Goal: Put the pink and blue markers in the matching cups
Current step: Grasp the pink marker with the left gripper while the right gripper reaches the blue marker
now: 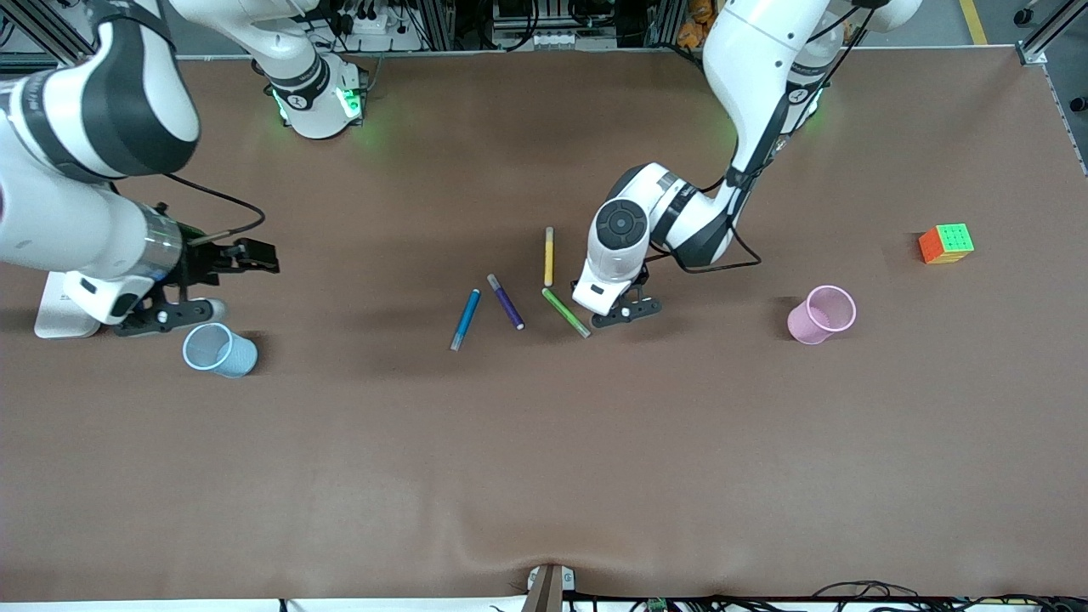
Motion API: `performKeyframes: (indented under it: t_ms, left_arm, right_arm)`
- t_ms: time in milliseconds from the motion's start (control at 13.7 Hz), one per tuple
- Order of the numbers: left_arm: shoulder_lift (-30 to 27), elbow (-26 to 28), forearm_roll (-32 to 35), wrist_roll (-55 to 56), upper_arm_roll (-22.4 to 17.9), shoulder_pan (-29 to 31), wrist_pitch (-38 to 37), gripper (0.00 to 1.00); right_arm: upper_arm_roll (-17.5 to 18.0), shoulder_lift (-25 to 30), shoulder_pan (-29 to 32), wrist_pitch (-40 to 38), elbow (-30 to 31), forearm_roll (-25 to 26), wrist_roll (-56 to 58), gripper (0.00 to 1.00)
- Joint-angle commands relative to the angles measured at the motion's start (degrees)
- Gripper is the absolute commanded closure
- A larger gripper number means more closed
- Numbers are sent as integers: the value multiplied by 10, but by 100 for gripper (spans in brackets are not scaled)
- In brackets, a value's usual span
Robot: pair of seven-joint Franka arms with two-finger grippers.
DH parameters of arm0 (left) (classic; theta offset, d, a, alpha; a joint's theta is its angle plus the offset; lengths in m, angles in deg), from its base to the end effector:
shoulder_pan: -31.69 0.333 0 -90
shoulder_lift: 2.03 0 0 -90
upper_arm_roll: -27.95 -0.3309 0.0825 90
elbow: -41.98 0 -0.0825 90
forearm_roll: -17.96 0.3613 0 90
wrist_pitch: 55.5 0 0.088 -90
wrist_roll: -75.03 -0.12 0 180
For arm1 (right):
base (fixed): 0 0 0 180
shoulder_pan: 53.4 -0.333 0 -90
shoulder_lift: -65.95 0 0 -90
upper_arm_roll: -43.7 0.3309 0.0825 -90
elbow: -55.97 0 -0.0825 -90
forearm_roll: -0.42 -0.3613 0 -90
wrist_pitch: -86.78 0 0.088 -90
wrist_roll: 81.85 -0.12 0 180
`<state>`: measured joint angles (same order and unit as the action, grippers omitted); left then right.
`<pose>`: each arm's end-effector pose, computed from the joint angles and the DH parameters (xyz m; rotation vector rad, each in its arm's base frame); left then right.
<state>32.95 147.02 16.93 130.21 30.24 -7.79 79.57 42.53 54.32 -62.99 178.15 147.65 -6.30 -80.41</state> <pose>0.4707 -0.4188 0.2061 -3.0731 -0.3917 0.1294 0.5711 0.0994 0.5027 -3.0154 -0.2372 0.3260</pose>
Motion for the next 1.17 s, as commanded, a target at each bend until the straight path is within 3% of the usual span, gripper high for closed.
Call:
performKeyframes:
  t_ms: [0, 365, 584, 657, 876, 948, 1094]
  left_arm:
    - [-1, 4, -4, 12, -3, -4, 8, 28]
    - [-9, 22, -4, 21, -3, -6, 7, 47]
    - [-9, 23, -4, 21, -3, -8, 7, 48]
    - [-9, 23, -3, 21, -2, -7, 7, 54]
    - [-9, 24, -4, 21, -2, -10, 6, 95]
    - [-9, 24, -4, 21, -2, -11, 5, 100]
    - [-9, 24, -4, 22, -2, -11, 5, 100]
  right_arm:
    - [-4, -14, -27, 28, -4, -9, -44, 0]
    - [-4, -51, -82, 99, -4, -9, -145, 0]
    - [-4, -84, -121, 128, -11, -7, -228, 0]
    - [-4, -94, -134, 142, -11, -3, -254, 0]
    - [-4, -129, -163, 197, -11, -1, -302, 0]
    - [-4, -141, -169, 213, -11, -2, -310, 0]
    - [-4, -165, -188, 240, -11, -1, -327, 0]
